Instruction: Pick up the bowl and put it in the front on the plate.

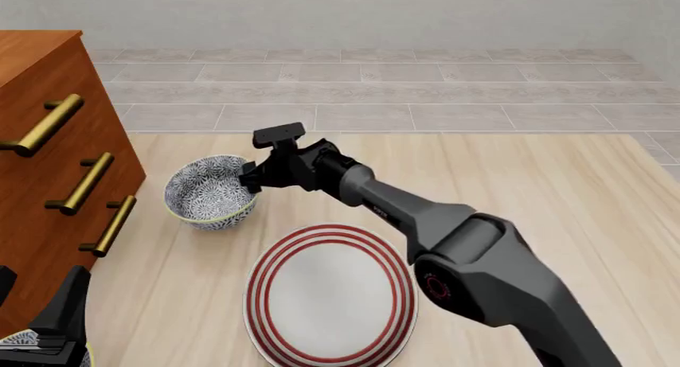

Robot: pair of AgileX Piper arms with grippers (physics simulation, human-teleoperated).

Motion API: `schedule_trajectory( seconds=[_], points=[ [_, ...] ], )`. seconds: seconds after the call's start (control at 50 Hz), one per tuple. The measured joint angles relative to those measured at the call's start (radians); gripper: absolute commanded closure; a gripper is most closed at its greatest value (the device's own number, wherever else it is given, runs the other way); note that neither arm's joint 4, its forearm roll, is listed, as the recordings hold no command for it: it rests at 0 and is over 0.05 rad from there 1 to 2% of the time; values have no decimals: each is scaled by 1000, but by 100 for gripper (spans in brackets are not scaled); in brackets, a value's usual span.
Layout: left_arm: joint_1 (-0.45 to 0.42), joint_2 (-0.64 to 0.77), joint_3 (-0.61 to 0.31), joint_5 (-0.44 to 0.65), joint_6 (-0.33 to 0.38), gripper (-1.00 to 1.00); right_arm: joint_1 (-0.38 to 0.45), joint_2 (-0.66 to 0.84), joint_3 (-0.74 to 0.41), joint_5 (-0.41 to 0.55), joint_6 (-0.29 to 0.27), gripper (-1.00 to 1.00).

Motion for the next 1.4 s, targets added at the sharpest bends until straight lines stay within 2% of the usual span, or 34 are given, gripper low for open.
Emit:
schedule_trajectory(
  seconds=[0.14, 0.16, 0.38, 0.72, 1.04, 1.4],
  points=[
    [0, 0, 0, 0, 0, -100, 2, 14, -19, 2, 12, -100],
    [0, 0, 0, 0, 0, -100, 3, 14, -15, -1, 15, 100],
    [0, 0, 0, 0, 0, -100, 10, 5, 1, -21, 17, 100],
    [0, 0, 0, 0, 0, -100, -13, -39, 49, -24, -12, 100],
    [0, 0, 0, 0, 0, -100, -21, -160, 200, -71, -24, 100],
    [0, 0, 0, 0, 0, -100, -8, -325, 425, -157, -6, 100]
  ],
)
